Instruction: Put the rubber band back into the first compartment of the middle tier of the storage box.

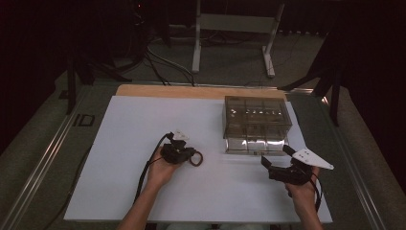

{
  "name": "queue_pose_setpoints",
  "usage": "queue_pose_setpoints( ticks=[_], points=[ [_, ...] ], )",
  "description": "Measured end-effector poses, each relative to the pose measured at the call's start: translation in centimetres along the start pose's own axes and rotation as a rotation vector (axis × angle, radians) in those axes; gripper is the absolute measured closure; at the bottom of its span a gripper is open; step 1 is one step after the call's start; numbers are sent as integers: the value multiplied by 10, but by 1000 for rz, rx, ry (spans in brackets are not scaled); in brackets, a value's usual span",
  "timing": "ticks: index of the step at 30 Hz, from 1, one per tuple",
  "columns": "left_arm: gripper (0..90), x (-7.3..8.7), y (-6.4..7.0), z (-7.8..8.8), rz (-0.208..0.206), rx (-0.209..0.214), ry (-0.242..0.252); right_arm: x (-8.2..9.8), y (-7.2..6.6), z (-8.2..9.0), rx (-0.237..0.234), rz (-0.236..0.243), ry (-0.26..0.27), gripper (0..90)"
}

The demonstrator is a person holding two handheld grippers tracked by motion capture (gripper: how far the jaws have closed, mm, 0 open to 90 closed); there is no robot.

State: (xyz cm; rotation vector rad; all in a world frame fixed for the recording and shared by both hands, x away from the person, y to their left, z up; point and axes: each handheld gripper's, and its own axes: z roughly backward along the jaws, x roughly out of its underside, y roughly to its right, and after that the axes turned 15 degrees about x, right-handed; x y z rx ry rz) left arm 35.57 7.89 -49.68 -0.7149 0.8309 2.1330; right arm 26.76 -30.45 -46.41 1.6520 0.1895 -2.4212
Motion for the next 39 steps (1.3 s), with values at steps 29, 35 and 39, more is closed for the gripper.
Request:
queue_pose_setpoints(
  ticks=[29, 35, 39],
  points=[
    [860, -31, 7, 13, -16, 33, 76, 8, 3, 3, 24, 13, 0, 20],
    [860, -34, 6, 15, -12, 40, 93, 10, 3, 3, 27, 5, 2, 20],
    [860, -38, 6, 16, -16, 46, 97, 10, 2, 3, 26, 9, 1, 19]
  ],
)
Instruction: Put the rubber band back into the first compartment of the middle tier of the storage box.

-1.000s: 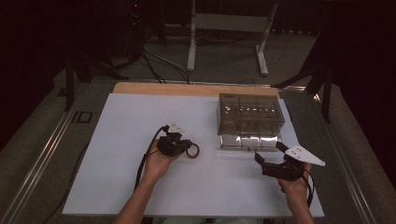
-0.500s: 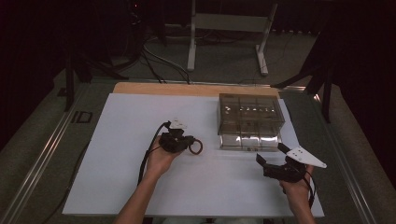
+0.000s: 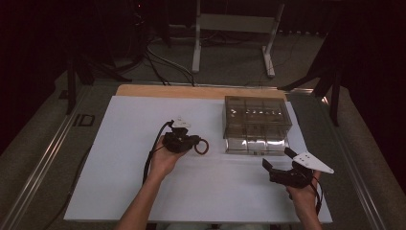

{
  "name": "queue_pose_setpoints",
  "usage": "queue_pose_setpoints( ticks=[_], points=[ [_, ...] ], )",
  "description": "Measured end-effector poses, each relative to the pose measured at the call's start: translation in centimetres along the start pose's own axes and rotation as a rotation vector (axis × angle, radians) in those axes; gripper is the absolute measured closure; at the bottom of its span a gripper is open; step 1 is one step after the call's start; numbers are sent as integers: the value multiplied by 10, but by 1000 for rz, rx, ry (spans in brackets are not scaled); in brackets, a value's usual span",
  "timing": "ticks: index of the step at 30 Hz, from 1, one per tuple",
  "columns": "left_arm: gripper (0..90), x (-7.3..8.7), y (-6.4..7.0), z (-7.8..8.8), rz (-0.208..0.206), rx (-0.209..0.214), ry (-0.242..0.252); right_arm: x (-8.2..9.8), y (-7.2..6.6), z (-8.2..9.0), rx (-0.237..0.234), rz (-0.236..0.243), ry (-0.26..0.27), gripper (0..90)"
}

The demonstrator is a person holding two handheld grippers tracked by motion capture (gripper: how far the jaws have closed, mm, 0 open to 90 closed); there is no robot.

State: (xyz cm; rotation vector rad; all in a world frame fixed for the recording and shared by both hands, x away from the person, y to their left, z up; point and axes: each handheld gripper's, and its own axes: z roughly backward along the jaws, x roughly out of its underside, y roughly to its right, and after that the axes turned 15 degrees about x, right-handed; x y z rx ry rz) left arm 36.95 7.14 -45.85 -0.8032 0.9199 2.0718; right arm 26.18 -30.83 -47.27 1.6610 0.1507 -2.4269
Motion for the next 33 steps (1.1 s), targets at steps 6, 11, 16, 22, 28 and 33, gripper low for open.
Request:
queue_pose_setpoints(
  ticks=[6, 11, 16, 22, 28, 33],
  points=[
    [860, -6, 1, 1, -8, 10, 3, 0, 1, 0, 0, -1, 3, 20],
    [860, -11, 2, -1, -21, 29, -10, 0, 1, 1, -6, -3, 12, 20],
    [859, -15, 5, -4, -28, 37, -7, 0, 2, 2, -3, -6, 17, 20],
    [859, -20, 6, -6, -34, 40, -3, 0, 2, 2, -4, -7, 17, 20],
    [859, -24, 6, -5, -34, 42, 7, 0, 2, 2, -4, -6, 18, 20],
    [859, -28, 5, -5, -30, 44, 17, 0, 2, 2, -4, -7, 18, 20]
  ],
)
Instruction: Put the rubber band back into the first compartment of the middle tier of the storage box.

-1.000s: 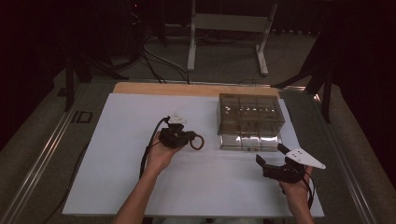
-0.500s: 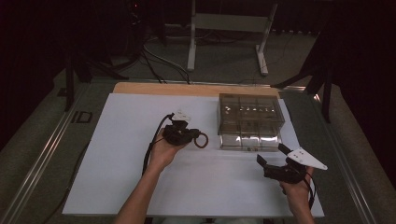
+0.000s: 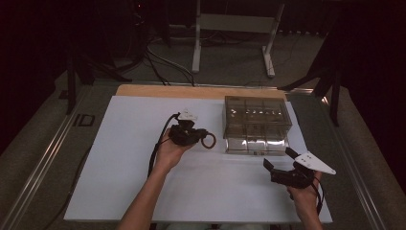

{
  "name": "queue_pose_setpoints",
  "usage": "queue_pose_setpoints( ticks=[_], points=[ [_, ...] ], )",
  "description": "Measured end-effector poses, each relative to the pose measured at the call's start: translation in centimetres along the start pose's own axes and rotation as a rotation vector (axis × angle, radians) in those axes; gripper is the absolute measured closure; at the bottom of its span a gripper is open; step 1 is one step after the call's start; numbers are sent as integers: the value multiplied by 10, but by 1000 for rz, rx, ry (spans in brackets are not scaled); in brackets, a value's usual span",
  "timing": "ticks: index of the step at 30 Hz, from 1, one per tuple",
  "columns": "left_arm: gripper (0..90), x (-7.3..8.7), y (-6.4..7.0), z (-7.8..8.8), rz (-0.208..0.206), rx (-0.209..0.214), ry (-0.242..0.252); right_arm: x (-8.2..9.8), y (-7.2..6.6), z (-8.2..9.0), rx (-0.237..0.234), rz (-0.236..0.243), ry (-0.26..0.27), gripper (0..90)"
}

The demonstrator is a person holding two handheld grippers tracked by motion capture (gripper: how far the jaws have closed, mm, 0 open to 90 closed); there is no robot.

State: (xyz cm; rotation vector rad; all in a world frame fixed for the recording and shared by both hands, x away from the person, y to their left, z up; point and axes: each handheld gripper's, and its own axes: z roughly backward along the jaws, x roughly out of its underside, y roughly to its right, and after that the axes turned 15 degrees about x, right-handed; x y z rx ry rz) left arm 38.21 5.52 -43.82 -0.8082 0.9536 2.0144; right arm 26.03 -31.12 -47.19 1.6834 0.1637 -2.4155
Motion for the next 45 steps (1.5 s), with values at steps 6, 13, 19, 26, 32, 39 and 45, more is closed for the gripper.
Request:
queue_pose_setpoints(
  ticks=[6, 13, 19, 26, 32, 39, 45],
  points=[
    [859, -4, -1, -1, 3, 2, 8, 0, 0, 0, -1, -1, 0, 20],
    [859, -8, -2, -5, -3, 0, 2, 0, 0, 0, 0, -1, 1, 20],
    [859, -10, -4, -9, 3, 5, 5, 0, 1, 0, 1, 0, 1, 20],
    [859, -13, -6, -13, 6, 3, 3, 0, 1, 0, -1, -2, 1, 20],
    [859, -17, -6, -17, 8, 6, 4, 0, 1, -1, -2, -1, -1, 20],
    [859, -18, -7, -20, 13, 10, 2, 0, 1, -1, -4, -2, -3, 20],
    [859, -20, -7, -22, 15, 10, 4, 0, 1, -2, -5, 0, -3, 20]
  ],
)
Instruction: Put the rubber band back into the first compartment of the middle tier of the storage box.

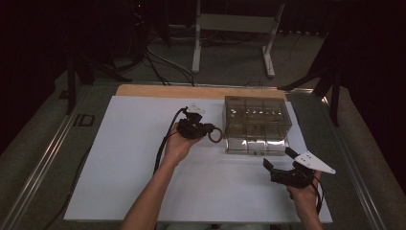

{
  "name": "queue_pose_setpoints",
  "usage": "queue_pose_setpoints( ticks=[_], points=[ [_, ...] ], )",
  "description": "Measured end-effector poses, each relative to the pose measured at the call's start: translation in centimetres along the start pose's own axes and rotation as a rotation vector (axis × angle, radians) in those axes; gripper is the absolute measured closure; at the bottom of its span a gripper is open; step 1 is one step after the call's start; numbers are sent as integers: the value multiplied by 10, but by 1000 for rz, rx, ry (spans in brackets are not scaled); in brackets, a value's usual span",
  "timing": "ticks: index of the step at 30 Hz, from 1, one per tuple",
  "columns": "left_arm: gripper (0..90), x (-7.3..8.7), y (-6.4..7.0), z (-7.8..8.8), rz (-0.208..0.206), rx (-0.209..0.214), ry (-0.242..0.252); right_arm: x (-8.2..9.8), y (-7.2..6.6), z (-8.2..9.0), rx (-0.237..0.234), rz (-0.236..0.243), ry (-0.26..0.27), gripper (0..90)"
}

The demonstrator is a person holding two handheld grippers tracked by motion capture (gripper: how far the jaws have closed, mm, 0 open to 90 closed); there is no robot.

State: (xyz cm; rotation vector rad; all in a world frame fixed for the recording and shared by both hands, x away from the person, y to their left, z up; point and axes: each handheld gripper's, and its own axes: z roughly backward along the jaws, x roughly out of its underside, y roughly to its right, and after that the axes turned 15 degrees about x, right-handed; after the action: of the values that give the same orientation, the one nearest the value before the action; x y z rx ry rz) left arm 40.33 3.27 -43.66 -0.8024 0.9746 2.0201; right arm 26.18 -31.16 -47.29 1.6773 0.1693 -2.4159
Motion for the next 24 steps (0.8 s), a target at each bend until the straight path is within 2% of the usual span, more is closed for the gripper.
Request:
queue_pose_setpoints(
  ticks=[24],
  points=[
    [859, -11, 3, -13, -6, 10, 2, -1, 1, 1, 4, -4, 6, 20]
  ],
)
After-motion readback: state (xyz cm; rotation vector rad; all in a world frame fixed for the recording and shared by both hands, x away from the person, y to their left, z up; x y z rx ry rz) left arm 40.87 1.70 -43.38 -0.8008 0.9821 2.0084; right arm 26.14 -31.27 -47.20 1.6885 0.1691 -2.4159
